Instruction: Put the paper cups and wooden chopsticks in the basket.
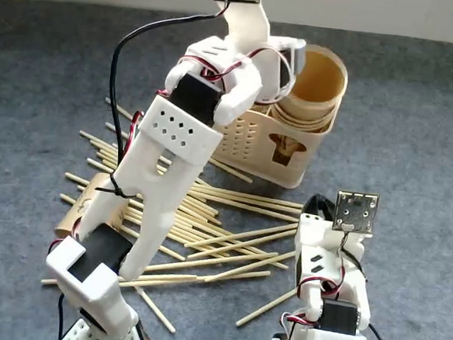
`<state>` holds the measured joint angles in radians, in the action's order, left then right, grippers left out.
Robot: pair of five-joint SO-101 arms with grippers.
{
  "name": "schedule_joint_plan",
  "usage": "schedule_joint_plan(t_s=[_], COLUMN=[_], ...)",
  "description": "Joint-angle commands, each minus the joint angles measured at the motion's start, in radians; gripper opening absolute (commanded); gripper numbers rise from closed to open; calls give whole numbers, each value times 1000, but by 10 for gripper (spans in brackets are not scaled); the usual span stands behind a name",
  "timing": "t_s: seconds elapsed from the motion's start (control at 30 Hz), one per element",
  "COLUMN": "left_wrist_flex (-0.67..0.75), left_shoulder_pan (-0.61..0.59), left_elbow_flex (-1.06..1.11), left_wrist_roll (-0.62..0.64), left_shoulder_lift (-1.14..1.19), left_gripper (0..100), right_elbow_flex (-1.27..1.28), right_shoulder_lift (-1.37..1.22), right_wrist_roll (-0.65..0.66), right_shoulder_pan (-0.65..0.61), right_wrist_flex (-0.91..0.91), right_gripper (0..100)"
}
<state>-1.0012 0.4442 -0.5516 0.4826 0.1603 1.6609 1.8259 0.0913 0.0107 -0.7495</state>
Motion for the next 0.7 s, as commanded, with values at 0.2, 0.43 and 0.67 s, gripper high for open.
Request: schedule_joint_plan(t_s=[0.2,0.43,0.67], left_wrist_flex=[-321,-506,-723], left_shoulder_pan=[18,13,-22], left_elbow_flex=[-220,-326,-384], left_wrist_roll=[-98,-123,-244], left_shoulder_lift=[-19,-12,-73], left_gripper=[201,200,143], right_elbow_flex=[-7,-5,-5], right_shoulder_lift=[12,12,12], right_wrist_roll=[21,21,21], right_shoulder_pan=[4,4,7], right_wrist_flex=[22,22,22], right_gripper=[8,8,8])
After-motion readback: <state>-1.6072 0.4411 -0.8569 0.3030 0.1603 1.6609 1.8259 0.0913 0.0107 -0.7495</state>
